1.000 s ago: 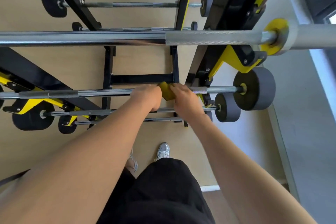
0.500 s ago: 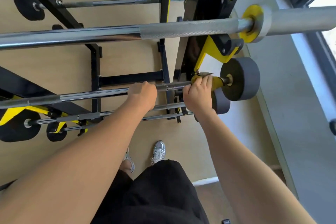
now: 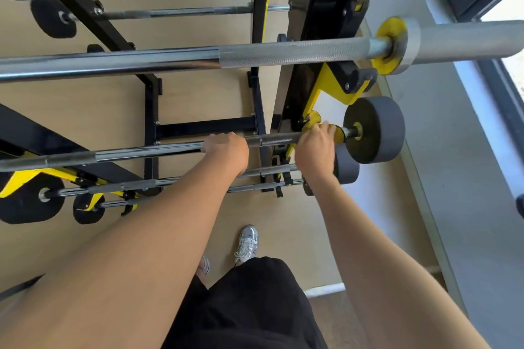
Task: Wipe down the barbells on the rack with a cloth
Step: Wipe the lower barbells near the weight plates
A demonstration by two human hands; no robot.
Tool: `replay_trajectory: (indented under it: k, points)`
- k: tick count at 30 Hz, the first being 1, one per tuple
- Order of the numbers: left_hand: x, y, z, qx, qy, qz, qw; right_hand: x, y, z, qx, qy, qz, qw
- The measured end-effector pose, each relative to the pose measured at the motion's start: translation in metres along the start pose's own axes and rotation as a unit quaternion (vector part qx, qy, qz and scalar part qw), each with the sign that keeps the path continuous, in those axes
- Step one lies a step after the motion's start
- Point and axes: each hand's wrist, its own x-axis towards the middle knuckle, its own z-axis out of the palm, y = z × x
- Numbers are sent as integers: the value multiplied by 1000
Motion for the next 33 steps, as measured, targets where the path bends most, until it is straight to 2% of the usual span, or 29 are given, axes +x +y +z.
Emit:
replay_trajectory:
  k: [3, 6, 11, 14, 16, 17, 19, 20, 21, 25, 26, 27, 28, 30, 31, 32, 33]
  points:
    - [0, 1, 0, 8, 16, 13, 1000, 0, 21, -22, 131, 38, 177, 975]
    - [1, 4, -1, 12, 24, 18, 999, 3, 11, -25, 299, -10, 314, 901]
    - [-1, 1, 1, 20, 40, 31, 999, 27, 11, -13, 484, -51, 407, 773]
    - [-3, -4, 2, 26, 55, 45, 997, 35, 26, -16, 584, -20, 485, 650]
    - [-5, -7, 3, 28, 64, 53, 996, 41, 39, -14, 642, 32, 485, 593]
    - [-6, -8, 3, 30, 69, 56, 996, 43, 44, -13, 661, 42, 475, 579]
    - [-4, -10, 5, 28, 77, 60, 995, 44, 44, -10, 698, 24, 476, 534]
    - [-2, -10, 6, 23, 80, 60, 995, 41, 38, -8, 706, 4, 476, 525]
    - [-1, -10, 6, 20, 80, 60, 995, 36, 31, -4, 692, -21, 475, 544]
    - [-1, -3, 5, 11, 73, 54, 996, 16, 21, 7, 590, -75, 438, 674]
    - [0, -3, 6, 9, 70, 51, 996, 19, 29, 8, 580, -74, 433, 686]
    - [0, -2, 6, 6, 68, 49, 996, 23, 36, 4, 584, -62, 436, 682]
    - [0, -1, 5, 6, 70, 48, 996, 31, 46, 3, 616, -40, 444, 650]
    - [0, -1, 6, 14, 73, 49, 996, 44, 58, -6, 695, 32, 471, 542]
    - [0, -2, 6, 17, 74, 50, 996, 47, 59, -9, 717, 51, 482, 501]
    - [0, -2, 7, 18, 75, 51, 996, 46, 54, -13, 732, 48, 481, 481]
    - [0, -1, 8, 20, 79, 50, 995, 41, 45, -14, 723, 26, 479, 497]
